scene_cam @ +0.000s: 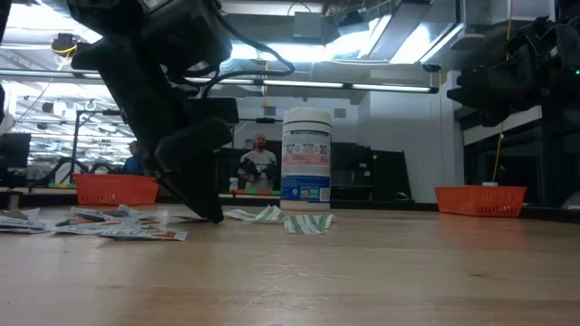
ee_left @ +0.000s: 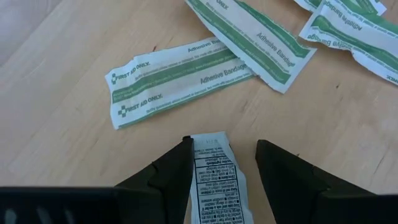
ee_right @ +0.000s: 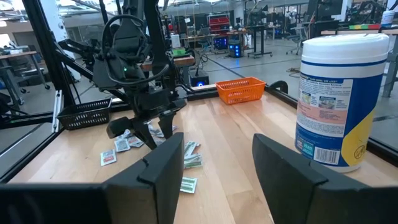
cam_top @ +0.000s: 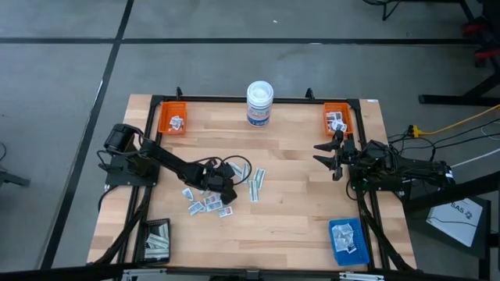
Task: Pick & Place First Aid Supplies
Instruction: Put the orange ointment pack into the left orange bin
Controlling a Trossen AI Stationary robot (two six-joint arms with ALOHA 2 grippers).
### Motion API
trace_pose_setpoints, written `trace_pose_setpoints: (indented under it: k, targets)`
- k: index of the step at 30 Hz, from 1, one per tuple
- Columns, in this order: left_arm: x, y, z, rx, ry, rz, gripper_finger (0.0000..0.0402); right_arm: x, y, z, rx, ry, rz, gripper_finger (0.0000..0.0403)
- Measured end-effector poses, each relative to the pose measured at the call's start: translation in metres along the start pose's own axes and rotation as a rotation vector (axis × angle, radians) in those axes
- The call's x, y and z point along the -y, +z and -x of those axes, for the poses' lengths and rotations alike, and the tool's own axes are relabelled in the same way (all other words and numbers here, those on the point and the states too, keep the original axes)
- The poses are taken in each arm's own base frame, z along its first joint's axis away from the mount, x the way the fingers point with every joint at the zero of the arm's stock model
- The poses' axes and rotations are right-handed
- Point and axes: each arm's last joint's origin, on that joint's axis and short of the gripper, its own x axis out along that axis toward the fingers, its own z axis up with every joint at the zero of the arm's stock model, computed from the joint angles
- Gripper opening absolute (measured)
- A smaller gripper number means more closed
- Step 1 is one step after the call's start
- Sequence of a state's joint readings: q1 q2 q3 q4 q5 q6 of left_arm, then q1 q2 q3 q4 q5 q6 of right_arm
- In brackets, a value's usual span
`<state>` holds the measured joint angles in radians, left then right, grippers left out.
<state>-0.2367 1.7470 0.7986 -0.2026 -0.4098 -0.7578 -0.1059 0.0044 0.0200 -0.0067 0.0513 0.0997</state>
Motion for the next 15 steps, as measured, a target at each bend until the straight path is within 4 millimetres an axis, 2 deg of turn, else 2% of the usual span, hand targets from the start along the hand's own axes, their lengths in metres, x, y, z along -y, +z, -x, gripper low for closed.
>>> trace_pose_setpoints:
  k: [15]
  targets:
    - [-0.0015, -0.0013, -0.0008, -0.007, 0.017, -0.035, 0.0171, 0.0000, 0.0000, 0.0000, 0.000, 0.000, 0.001, 0.0191]
